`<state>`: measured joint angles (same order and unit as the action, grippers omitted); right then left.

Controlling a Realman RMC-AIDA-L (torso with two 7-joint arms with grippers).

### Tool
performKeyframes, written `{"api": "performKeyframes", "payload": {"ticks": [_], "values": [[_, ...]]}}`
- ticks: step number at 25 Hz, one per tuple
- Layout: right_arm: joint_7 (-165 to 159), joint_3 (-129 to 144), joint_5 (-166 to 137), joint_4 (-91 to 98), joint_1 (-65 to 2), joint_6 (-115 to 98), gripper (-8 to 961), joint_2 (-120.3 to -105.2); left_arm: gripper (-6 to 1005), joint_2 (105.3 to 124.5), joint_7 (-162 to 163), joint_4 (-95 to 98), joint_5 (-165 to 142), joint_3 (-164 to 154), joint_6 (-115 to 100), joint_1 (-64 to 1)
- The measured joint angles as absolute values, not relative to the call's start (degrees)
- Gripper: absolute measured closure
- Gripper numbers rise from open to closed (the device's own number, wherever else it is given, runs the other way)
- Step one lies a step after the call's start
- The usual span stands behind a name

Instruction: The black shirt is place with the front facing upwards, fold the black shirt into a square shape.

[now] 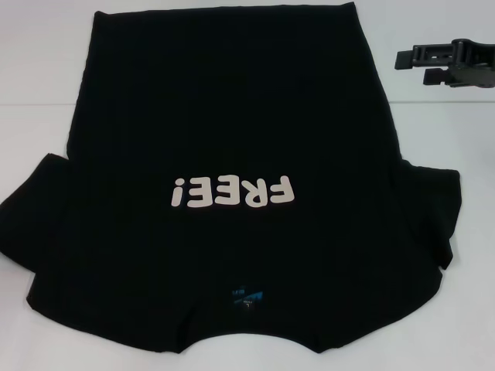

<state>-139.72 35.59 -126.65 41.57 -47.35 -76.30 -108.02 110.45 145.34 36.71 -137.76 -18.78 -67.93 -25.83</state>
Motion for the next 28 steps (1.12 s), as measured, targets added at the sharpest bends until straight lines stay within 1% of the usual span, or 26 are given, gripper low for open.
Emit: {"api": "performKeyframes", "payload": {"ticks": [17,21,28], "values": [[-139.75,35.6,-126.65,41.75,-47.44,-76.24,85,-107.93,999,109.82,145.18,37.55,-137.65,-10.77,-66.79,-24.75],[-139.76,35.63,-126.65,41.65,-47.62,-76.07,84,-107.93,1000,109.18,144.96,37.59,-138.15,-10.4,-66.86,-25.27],[-139.9,35.6,-126.65,41.59,-47.92,-76.19,85,-107.76,1000,109.15,144.16,37.73,-137.81,-12.51,-70.9,-26.46]]}}
